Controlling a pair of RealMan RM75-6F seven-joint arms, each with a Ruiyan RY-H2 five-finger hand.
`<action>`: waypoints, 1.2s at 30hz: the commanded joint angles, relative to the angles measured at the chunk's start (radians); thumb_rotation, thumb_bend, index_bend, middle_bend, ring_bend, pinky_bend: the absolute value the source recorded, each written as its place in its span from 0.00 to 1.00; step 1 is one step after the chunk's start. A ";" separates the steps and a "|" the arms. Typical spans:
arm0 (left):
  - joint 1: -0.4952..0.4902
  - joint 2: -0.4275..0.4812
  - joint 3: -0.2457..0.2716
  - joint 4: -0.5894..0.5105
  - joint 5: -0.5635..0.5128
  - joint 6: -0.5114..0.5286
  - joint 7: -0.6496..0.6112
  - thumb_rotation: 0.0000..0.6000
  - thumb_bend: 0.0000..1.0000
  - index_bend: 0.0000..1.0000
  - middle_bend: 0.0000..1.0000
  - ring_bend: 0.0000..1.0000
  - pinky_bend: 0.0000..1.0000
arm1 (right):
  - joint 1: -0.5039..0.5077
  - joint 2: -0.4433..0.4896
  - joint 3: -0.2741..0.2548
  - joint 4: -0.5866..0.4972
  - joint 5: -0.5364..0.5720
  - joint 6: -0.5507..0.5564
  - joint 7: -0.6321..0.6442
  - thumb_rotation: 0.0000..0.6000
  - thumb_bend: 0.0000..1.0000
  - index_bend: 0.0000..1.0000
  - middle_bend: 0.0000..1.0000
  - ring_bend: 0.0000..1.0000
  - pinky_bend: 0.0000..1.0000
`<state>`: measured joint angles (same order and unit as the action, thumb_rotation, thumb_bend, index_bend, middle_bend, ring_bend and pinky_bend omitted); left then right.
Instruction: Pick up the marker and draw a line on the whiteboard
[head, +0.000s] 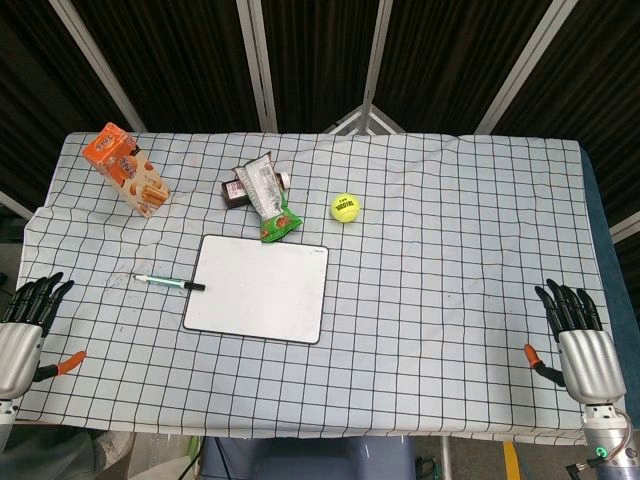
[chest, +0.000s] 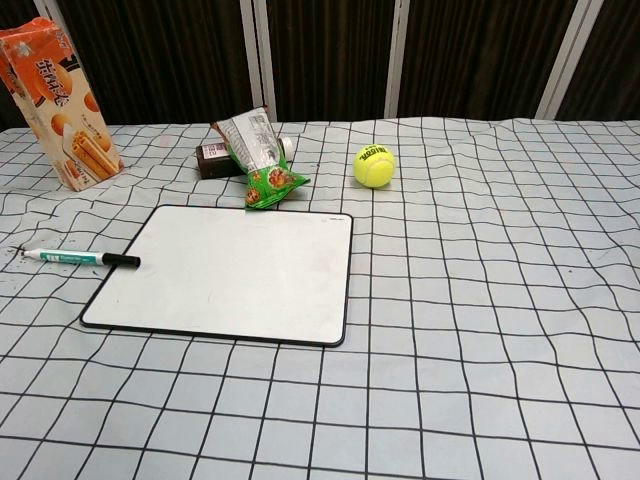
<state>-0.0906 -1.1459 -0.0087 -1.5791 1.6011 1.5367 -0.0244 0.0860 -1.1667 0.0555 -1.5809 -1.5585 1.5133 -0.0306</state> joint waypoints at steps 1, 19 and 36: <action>0.000 0.000 0.001 0.000 0.000 -0.001 0.001 1.00 0.13 0.00 0.00 0.00 0.00 | 0.000 0.000 0.001 0.000 0.000 0.001 0.001 1.00 0.33 0.00 0.00 0.00 0.00; -0.017 -0.008 0.000 0.007 -0.008 -0.038 0.042 1.00 0.13 0.00 0.00 0.00 0.00 | -0.005 -0.004 0.006 0.003 0.003 0.013 0.008 1.00 0.33 0.00 0.00 0.00 0.00; -0.239 -0.125 -0.140 0.049 -0.198 -0.328 0.288 1.00 0.30 0.40 0.10 0.00 0.07 | 0.000 0.001 0.001 -0.006 0.002 -0.001 0.020 1.00 0.33 0.00 0.00 0.00 0.00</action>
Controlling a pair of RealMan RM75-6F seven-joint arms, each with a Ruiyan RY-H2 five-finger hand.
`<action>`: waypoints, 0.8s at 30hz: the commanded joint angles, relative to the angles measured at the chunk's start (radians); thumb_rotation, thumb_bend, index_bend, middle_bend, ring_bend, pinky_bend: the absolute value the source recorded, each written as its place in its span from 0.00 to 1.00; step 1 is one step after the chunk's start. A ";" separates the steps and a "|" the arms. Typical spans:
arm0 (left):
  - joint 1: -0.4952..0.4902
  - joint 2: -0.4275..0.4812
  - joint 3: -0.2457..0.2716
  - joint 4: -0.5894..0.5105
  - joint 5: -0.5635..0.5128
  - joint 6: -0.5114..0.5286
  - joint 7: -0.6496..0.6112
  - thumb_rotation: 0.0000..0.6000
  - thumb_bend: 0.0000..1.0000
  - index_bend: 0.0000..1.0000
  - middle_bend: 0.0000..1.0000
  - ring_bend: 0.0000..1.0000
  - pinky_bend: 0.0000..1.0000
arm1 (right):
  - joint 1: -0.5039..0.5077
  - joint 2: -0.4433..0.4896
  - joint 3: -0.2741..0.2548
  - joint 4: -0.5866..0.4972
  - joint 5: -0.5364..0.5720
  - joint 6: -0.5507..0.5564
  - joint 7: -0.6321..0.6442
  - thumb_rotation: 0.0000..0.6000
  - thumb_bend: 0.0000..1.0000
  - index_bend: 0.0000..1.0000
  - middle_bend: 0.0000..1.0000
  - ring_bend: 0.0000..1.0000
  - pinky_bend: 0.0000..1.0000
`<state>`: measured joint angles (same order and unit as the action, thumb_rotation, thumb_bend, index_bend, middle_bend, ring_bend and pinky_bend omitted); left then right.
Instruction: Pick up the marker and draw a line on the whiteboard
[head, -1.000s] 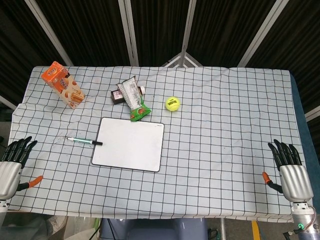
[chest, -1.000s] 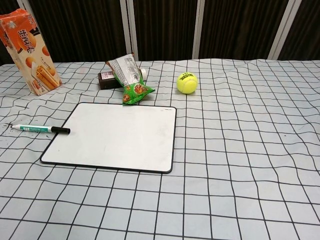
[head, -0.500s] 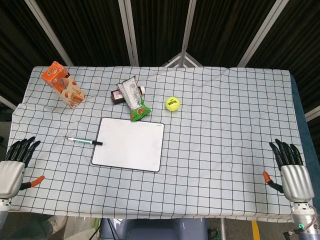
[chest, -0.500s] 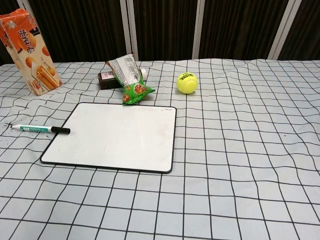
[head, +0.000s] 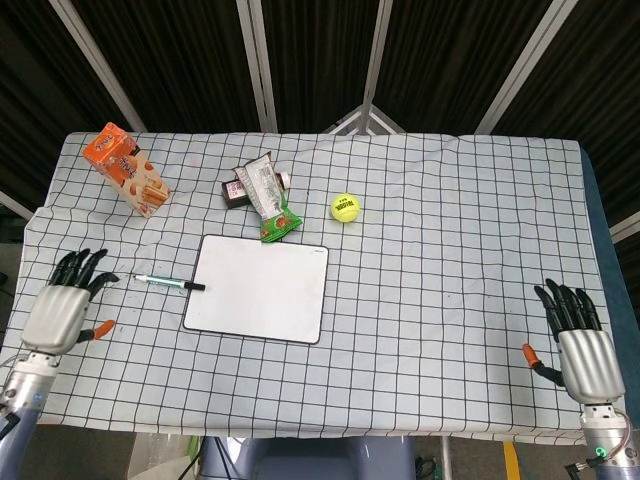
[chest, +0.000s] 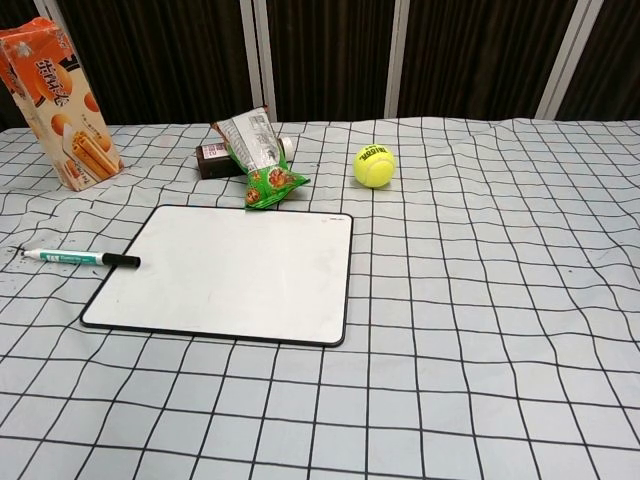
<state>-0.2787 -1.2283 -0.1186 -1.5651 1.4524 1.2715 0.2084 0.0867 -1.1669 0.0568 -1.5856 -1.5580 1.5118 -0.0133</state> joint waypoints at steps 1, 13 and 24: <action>-0.067 -0.058 -0.037 0.050 -0.067 -0.084 0.075 1.00 0.30 0.40 0.10 0.00 0.07 | -0.001 0.001 0.000 -0.002 0.002 -0.001 0.004 1.00 0.33 0.00 0.00 0.00 0.00; -0.198 -0.226 -0.070 0.214 -0.214 -0.236 0.246 1.00 0.36 0.41 0.10 0.00 0.07 | 0.003 0.005 0.001 -0.005 0.009 -0.013 0.016 1.00 0.33 0.00 0.00 0.00 0.00; -0.265 -0.326 -0.072 0.297 -0.284 -0.286 0.323 1.00 0.38 0.42 0.10 0.00 0.07 | 0.005 0.009 0.001 -0.007 0.013 -0.018 0.030 1.00 0.33 0.00 0.00 0.00 0.00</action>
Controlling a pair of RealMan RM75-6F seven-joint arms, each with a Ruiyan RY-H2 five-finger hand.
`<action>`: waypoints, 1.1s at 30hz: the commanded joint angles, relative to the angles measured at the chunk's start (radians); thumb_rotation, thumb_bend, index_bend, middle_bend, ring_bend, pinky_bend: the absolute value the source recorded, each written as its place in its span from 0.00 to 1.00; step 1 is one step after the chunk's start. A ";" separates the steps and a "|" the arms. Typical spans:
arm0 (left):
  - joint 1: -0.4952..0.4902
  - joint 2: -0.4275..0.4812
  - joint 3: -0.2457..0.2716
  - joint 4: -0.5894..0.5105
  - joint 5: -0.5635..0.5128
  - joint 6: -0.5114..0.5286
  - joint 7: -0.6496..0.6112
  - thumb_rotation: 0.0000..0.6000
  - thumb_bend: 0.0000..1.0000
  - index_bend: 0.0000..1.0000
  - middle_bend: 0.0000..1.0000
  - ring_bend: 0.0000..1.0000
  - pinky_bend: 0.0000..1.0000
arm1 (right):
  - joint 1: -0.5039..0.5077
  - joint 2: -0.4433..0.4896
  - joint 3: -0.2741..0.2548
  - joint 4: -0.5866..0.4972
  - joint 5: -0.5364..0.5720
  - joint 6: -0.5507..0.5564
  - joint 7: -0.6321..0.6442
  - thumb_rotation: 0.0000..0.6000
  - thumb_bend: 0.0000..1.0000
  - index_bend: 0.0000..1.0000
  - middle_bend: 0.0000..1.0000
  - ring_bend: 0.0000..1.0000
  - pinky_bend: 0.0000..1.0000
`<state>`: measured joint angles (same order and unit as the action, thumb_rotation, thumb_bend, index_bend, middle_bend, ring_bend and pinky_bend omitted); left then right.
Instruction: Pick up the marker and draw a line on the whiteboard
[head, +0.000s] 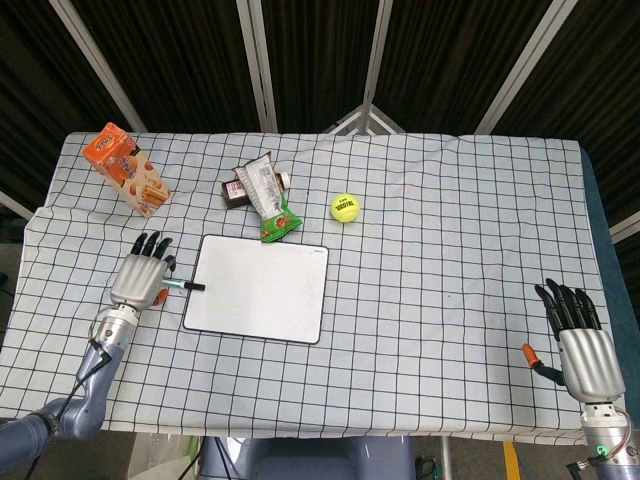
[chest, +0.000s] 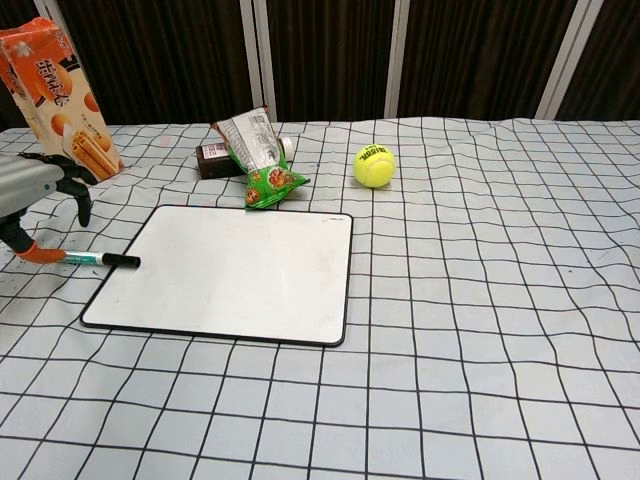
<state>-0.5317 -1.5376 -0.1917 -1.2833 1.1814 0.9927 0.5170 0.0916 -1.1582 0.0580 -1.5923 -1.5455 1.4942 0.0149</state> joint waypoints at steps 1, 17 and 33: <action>-0.015 -0.023 0.001 0.021 -0.017 -0.008 0.018 1.00 0.39 0.42 0.10 0.00 0.07 | 0.000 0.001 0.000 0.000 0.001 -0.001 0.003 1.00 0.33 0.00 0.00 0.00 0.00; -0.051 -0.090 0.014 0.115 -0.060 -0.020 0.043 1.00 0.40 0.44 0.10 0.00 0.07 | 0.002 0.005 0.001 -0.007 0.008 -0.009 0.016 1.00 0.33 0.00 0.00 0.00 0.00; -0.067 -0.129 0.028 0.162 -0.083 -0.033 0.041 1.00 0.50 0.55 0.11 0.00 0.07 | 0.003 0.007 0.003 -0.011 0.012 -0.011 0.022 1.00 0.33 0.00 0.00 0.00 0.00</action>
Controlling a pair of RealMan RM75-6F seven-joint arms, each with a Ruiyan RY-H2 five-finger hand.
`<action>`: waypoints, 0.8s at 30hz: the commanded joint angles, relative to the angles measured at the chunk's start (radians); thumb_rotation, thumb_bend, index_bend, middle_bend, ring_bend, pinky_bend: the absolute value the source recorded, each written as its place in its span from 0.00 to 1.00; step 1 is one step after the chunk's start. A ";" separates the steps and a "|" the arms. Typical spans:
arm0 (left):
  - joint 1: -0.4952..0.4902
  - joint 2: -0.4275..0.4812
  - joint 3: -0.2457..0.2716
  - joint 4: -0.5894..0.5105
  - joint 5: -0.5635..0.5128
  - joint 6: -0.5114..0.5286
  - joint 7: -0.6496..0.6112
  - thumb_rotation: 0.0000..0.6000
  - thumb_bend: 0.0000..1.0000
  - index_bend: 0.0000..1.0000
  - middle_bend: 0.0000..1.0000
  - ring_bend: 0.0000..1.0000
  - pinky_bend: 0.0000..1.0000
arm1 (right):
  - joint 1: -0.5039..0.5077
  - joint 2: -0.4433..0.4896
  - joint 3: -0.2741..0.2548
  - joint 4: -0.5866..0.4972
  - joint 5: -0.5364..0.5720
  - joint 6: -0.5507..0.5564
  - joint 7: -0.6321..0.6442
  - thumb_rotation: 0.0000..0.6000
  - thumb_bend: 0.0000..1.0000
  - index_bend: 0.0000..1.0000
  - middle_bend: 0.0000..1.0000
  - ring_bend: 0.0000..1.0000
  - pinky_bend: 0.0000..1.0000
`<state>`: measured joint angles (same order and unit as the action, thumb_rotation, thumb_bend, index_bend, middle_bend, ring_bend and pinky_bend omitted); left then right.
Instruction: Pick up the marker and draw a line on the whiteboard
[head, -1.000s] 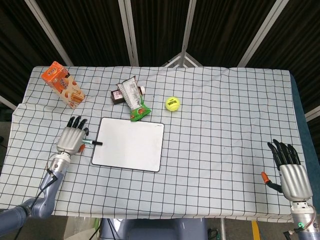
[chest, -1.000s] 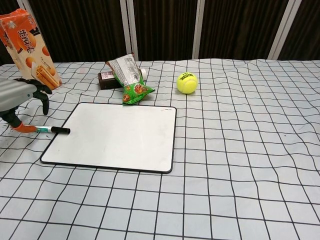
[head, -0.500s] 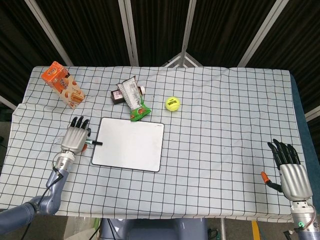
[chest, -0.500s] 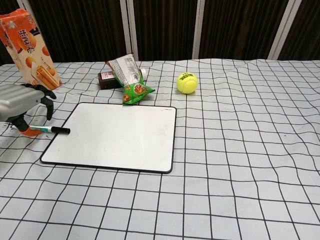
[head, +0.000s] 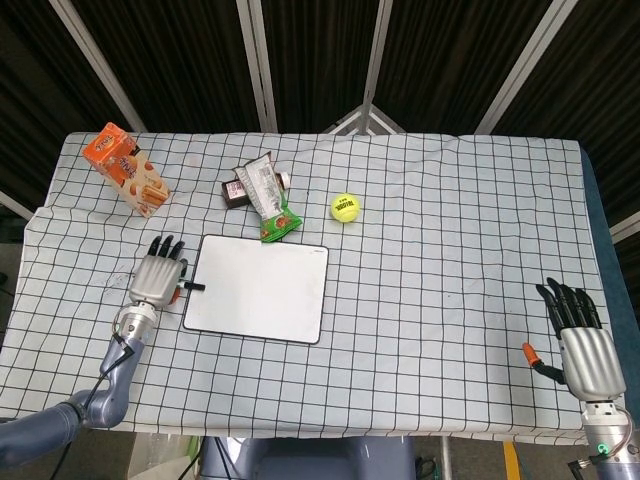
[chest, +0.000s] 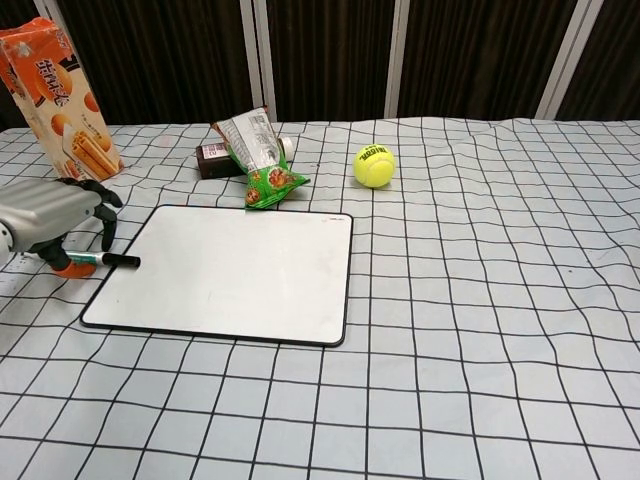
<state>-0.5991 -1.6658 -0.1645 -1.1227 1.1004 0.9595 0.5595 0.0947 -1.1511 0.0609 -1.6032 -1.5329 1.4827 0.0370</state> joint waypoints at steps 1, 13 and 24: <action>0.001 -0.001 0.001 0.002 -0.003 0.001 -0.003 1.00 0.51 0.57 0.11 0.00 0.07 | 0.000 0.000 0.000 0.000 0.000 0.001 0.000 1.00 0.33 0.00 0.00 0.00 0.00; 0.019 0.050 -0.026 -0.128 0.069 0.084 -0.162 1.00 0.55 0.68 0.17 0.02 0.11 | -0.001 0.001 0.001 -0.002 0.003 0.001 0.001 1.00 0.33 0.00 0.00 0.00 0.00; 0.032 0.065 -0.098 -0.366 0.090 0.134 -0.410 1.00 0.55 0.69 0.18 0.05 0.15 | 0.000 0.003 0.002 -0.005 0.004 0.000 0.002 1.00 0.33 0.00 0.00 0.00 0.00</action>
<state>-0.5694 -1.5981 -0.2470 -1.4530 1.1875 1.0852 0.1836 0.0944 -1.1480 0.0625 -1.6077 -1.5293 1.4827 0.0391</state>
